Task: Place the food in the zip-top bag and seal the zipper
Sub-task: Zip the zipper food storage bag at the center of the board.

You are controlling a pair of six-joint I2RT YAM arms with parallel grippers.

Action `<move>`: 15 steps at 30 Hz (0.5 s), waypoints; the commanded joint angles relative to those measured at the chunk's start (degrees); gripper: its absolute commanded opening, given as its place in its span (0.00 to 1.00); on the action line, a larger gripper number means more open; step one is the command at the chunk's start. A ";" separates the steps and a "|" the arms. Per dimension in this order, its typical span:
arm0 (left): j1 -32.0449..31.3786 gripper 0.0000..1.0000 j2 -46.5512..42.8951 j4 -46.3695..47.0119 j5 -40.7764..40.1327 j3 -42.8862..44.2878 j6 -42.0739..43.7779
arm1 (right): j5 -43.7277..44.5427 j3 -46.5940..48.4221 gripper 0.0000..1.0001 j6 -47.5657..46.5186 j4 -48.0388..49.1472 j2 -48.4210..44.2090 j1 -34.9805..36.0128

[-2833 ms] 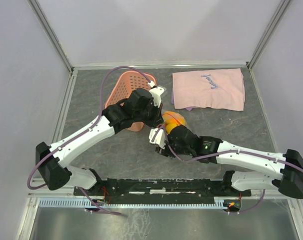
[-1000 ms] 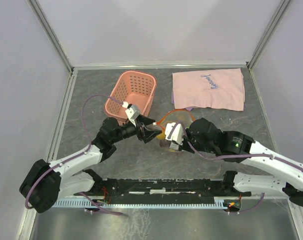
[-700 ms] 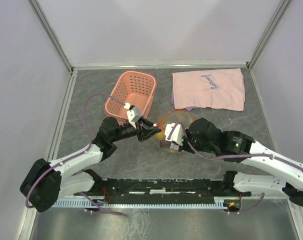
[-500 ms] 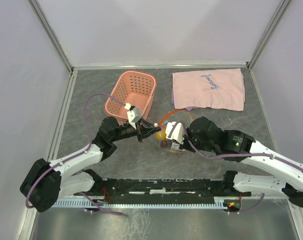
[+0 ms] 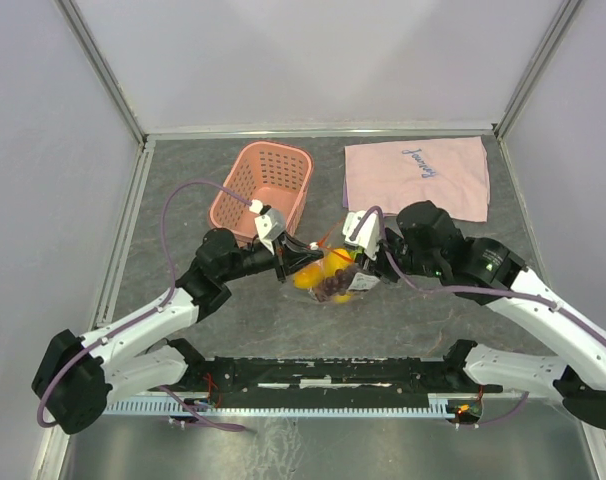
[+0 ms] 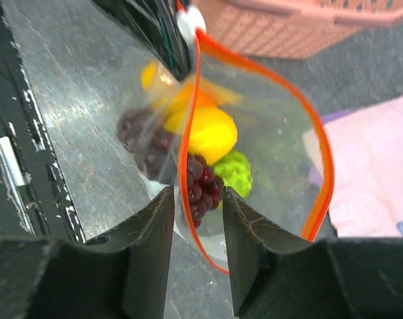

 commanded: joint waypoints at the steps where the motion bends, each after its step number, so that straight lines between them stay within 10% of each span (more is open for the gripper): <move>1: -2.23 0.03 -2.21 -5.74 -4.25 5.34 1.50 | -9.49 8.35 0.44 -3.53 -1.37 2.91 -0.91; 15: -6.72 0.03 -3.69 -11.94 -7.71 7.63 6.56 | -26.20 26.60 0.49 -18.22 -9.67 20.78 -4.01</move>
